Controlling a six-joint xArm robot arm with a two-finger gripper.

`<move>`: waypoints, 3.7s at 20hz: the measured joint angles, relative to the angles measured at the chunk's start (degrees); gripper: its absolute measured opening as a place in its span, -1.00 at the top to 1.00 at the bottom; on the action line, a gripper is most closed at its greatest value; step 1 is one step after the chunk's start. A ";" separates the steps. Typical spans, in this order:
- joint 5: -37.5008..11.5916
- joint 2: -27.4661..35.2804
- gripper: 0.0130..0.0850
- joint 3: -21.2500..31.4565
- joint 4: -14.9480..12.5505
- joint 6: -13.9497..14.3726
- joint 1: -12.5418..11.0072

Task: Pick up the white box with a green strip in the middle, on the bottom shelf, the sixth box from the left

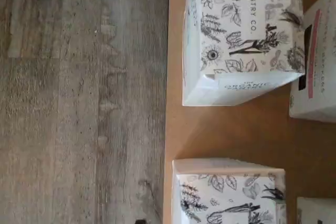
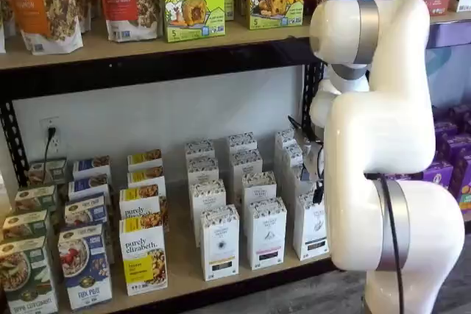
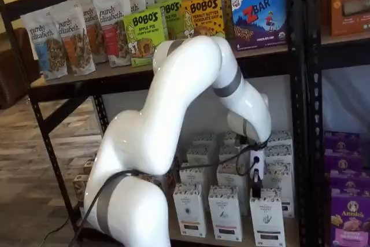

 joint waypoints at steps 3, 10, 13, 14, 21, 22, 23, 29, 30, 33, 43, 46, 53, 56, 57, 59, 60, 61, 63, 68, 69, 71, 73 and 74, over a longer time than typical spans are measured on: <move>4.71 1.52 -1.00 -3.81 -6.54 5.82 0.31; 5.99 2.86 -1.00 -6.15 -8.84 8.13 0.69; 5.81 2.97 -1.00 -5.86 -10.46 9.62 0.87; 5.68 2.97 -1.00 -5.63 -10.86 10.00 0.93; 3.19 2.79 -1.00 -3.46 -11.35 10.72 1.26; 2.82 2.93 -1.00 -3.35 -11.31 10.71 1.28; 2.61 3.07 -1.00 -3.34 -11.33 10.75 1.30; 1.44 4.31 -1.00 -3.59 -12.05 11.41 1.36; 1.38 4.58 -1.00 -3.75 -12.30 11.62 1.36; 0.93 5.34 -1.00 -4.06 -12.72 11.92 1.30; 1.63 7.78 -1.00 -6.56 -13.53 12.53 1.20; 1.50 8.48 -1.00 -7.20 -14.29 13.32 1.35; -1.77 9.97 -1.00 -7.53 -15.08 14.23 1.56; -1.45 10.44 -1.00 -8.14 -15.50 14.65 1.62; -1.41 10.56 -1.00 -8.25 -15.77 14.90 1.63; -1.47 10.71 -1.00 -8.34 -16.23 15.30 1.63; -1.50 10.76 -1.00 -8.36 -16.35 15.38 1.62; -1.43 10.81 -1.00 -8.43 -16.38 15.38 1.58; -1.22 10.86 -0.89 -8.54 -16.25 15.22 1.54; -1.11 10.80 -0.56 -8.55 -15.48 14.48 1.46; -1.15 10.74 -0.56 -8.47 -15.43 14.41 1.44; -2.01 10.54 -0.56 -7.94 -15.29 14.23 1.37; -2.58 10.39 -0.56 -7.57 -15.45 14.32 1.32; -2.51 10.34 -0.56 -7.54 -15.48 14.33 1.30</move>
